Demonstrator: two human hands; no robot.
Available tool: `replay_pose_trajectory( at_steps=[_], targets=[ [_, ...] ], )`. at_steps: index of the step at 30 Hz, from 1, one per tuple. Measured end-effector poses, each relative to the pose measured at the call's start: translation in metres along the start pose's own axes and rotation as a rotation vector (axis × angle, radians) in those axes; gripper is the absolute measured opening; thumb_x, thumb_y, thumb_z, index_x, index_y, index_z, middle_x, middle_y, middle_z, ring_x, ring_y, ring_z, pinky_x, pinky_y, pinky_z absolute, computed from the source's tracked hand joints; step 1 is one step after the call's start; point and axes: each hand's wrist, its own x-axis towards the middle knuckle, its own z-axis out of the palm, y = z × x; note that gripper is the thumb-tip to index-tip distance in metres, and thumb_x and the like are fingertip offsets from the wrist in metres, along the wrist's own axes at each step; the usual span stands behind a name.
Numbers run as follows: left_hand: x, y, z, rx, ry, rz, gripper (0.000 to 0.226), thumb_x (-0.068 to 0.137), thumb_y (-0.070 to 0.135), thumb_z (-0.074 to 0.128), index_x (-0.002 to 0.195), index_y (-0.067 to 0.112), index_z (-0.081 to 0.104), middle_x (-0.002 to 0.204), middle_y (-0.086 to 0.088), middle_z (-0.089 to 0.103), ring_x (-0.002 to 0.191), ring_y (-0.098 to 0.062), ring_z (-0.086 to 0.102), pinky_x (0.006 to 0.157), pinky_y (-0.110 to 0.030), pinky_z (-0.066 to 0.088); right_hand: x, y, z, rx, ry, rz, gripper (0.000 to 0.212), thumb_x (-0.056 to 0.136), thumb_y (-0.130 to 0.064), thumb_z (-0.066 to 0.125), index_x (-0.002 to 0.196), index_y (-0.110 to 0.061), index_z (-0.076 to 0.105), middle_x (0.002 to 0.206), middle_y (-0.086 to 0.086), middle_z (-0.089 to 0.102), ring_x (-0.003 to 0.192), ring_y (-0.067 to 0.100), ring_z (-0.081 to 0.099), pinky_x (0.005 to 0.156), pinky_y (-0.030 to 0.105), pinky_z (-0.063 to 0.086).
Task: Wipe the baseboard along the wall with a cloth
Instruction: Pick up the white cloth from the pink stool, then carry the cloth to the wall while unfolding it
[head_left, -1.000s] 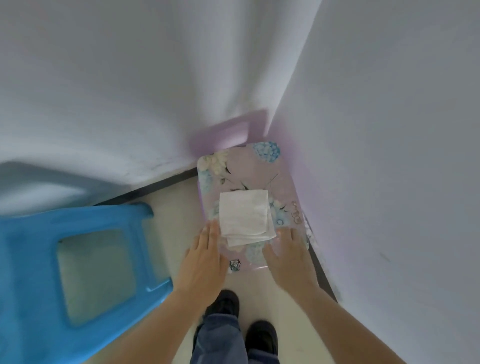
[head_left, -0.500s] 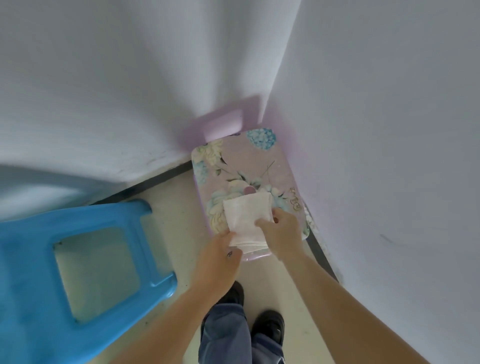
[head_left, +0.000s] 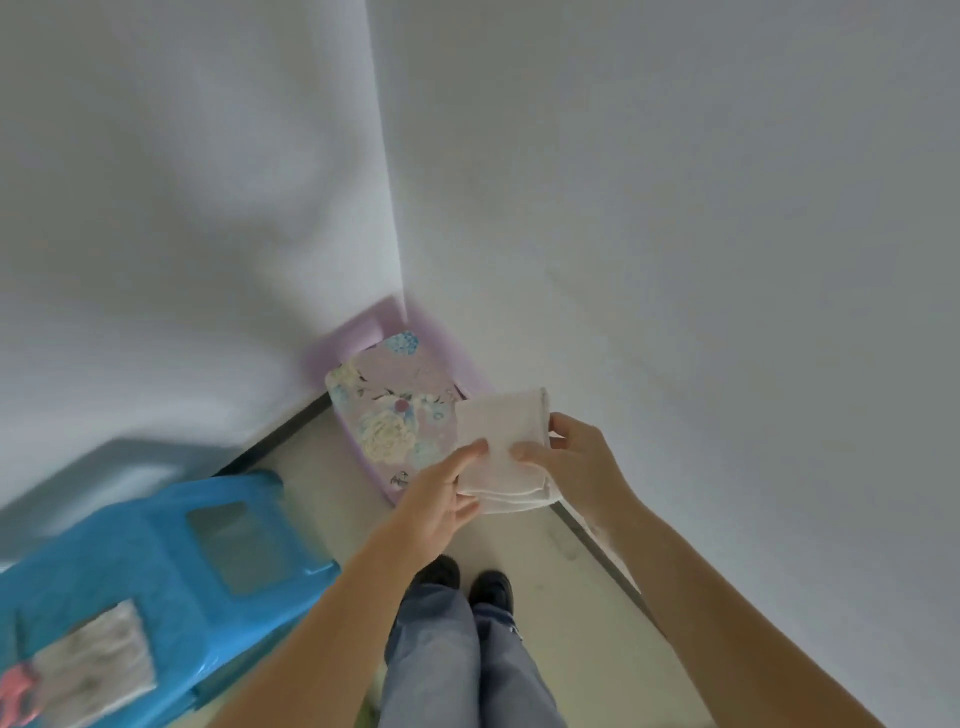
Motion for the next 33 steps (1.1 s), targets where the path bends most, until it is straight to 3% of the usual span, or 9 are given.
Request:
replay_pose_trajectory(
  at_steps=[3,6,11,15,17,20,27,30,33],
  targets=[
    [-0.049,0.006,0.043,0.032,-0.095,0.019,0.054,0.072,0.026,0.072,0.121,0.008,0.057,0.114,-0.013,0.065,0.106,-0.026,0.061,0.087,-0.037,0.050,-0.065,-0.013,-0.037,0.067,0.098,0.013,0.023,0.080,-0.005,0.067,0.103,-0.006,0.067,0.091,0.007,0.072,0.077,0.015,0.069,0.069,0.027,0.055],
    [-0.080,0.004,0.080,0.243,-0.207,-0.007,0.029,0.083,0.017,0.064,0.110,0.010,0.062,0.096,-0.008,0.070,0.090,-0.021,0.065,0.074,-0.033,0.052,-0.123,-0.008,-0.068,0.219,0.260,0.036,0.015,0.082,-0.002,0.066,0.097,-0.003,0.066,0.079,0.005,0.070,0.061,0.010,0.067,0.052,0.019,0.052],
    [-0.108,-0.005,0.139,0.763,-0.442,0.000,0.018,0.089,0.013,0.061,0.106,0.011,0.066,0.097,-0.010,0.071,0.086,-0.022,0.067,0.075,-0.034,0.056,-0.209,0.038,-0.101,0.524,0.429,0.061,0.019,0.084,-0.012,0.068,0.103,-0.010,0.068,0.088,0.011,0.074,0.072,0.023,0.069,0.062,0.030,0.055],
    [-0.119,-0.034,0.192,0.980,-0.646,-0.078,0.016,0.088,0.010,0.063,0.104,0.011,0.067,0.093,-0.010,0.072,0.079,-0.021,0.069,0.074,-0.032,0.057,-0.272,0.081,-0.112,0.762,0.480,0.026,0.024,0.087,-0.007,0.062,0.111,-0.006,0.063,0.068,0.001,0.068,0.051,0.013,0.060,0.049,0.026,0.047],
    [-0.126,-0.058,0.221,1.050,-0.721,-0.146,0.017,0.088,0.010,0.063,0.104,0.012,0.066,0.090,-0.007,0.072,0.075,-0.017,0.069,0.072,-0.029,0.057,-0.303,0.102,-0.121,0.866,0.516,-0.016,0.028,0.088,-0.002,0.059,0.116,-0.004,0.061,0.071,0.002,0.066,0.050,0.012,0.057,0.047,0.025,0.046],
    [-0.142,-0.104,0.264,1.110,-0.818,-0.268,0.022,0.089,0.006,0.060,0.111,0.008,0.064,0.090,-0.008,0.072,0.073,-0.016,0.069,0.063,-0.025,0.056,-0.351,0.141,-0.132,1.022,0.604,-0.089,0.032,0.089,0.003,0.054,0.118,-0.007,0.062,0.080,0.008,0.065,0.055,0.015,0.059,0.050,0.026,0.049],
    [-0.194,-0.253,0.343,1.261,-1.097,-0.536,0.028,0.090,0.002,0.057,0.117,-0.002,0.061,0.107,-0.017,0.066,0.091,-0.026,0.065,0.075,-0.030,0.058,-0.478,0.247,-0.137,1.289,0.896,-0.192,0.025,0.087,0.006,0.053,0.102,-0.004,0.071,0.077,0.011,0.058,0.060,0.018,0.055,0.054,0.027,0.052],
    [-0.232,-0.335,0.364,1.382,-1.194,-0.601,0.019,0.094,-0.001,0.047,0.102,0.000,0.064,0.096,-0.016,0.062,0.082,-0.024,0.062,0.068,-0.029,0.057,-0.543,0.296,-0.134,1.373,1.036,-0.201,0.026,0.083,0.013,0.046,0.087,0.000,0.069,0.076,0.012,0.057,0.060,0.020,0.054,0.057,0.029,0.053],
    [-0.272,-0.423,0.376,1.513,-1.209,-0.648,0.028,0.089,0.007,0.037,0.081,0.002,0.063,0.087,-0.014,0.060,0.073,-0.024,0.060,0.070,-0.035,0.056,-0.610,0.345,-0.131,1.427,1.170,-0.139,0.031,0.086,0.007,0.039,0.073,-0.003,0.066,0.071,0.011,0.055,0.058,0.021,0.056,0.057,0.031,0.051]
  ],
)
